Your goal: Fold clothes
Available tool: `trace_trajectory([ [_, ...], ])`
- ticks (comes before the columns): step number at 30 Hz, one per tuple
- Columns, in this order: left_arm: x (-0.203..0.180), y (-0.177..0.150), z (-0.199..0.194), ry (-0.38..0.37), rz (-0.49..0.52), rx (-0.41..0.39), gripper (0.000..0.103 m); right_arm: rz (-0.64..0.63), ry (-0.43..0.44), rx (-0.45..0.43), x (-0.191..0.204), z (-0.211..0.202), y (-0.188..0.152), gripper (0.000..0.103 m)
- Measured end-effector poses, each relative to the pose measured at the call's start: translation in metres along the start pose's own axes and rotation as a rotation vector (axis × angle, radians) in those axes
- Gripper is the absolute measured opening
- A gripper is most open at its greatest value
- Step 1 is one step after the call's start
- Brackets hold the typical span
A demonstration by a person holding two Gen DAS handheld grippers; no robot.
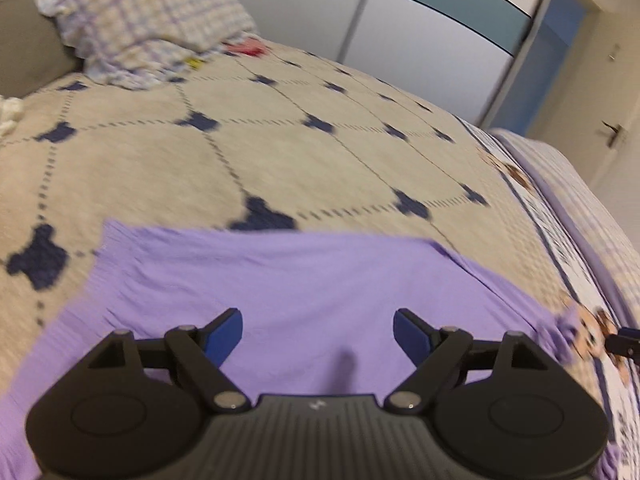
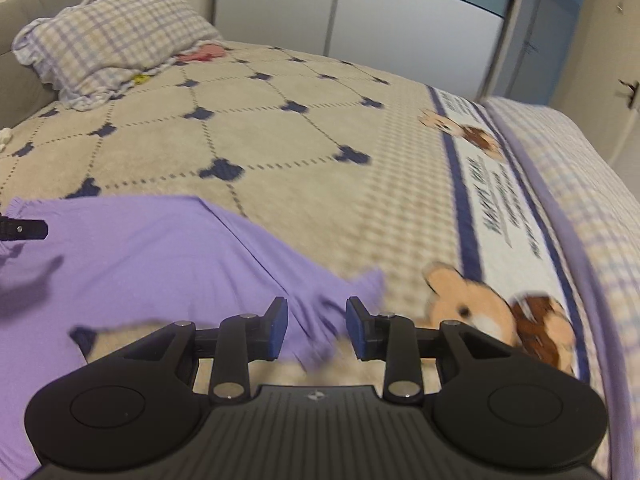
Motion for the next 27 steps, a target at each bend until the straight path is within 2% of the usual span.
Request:
trace_trajectory([
  [11, -0.055, -0.020, -0.008, -0.127, 0.078, 0.057, 0.084, 0.108, -0.084, 0.027, -0.060, -0.037, -0.061, 0.035],
  [16, -0.078, -0.028, -0.012, -0.176, 0.114, 0.077, 0.083, 0.127, -0.081, 0.037, -0.068, -0.048, -0.089, 0.035],
  [24, -0.103, -0.043, -0.014, -0.223, 0.167, 0.107, 0.083, 0.150, -0.015, 0.093, -0.062, -0.050, -0.123, 0.032],
  [25, -0.105, -0.044, -0.014, -0.226, 0.171, 0.111, 0.083, 0.147, -0.023, 0.104, -0.062, -0.048, -0.127, 0.027],
  [26, -0.106, -0.046, -0.014, -0.228, 0.175, 0.114, 0.083, 0.145, -0.030, 0.115, -0.063, -0.045, -0.131, 0.018],
  [27, -0.108, -0.047, -0.014, -0.230, 0.179, 0.118, 0.083, 0.153, -0.033, 0.119, -0.065, -0.043, -0.134, 0.014],
])
Point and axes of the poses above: each gripper's, at about its wrist camera, not at the fingertips, and z roughly the way its jaws point, x to its left, y to its top, the point moved 8 cm from there along z, roughly the way its jaws point, and after that the axes turned 10 degrees about z, right-handed, at the moved point
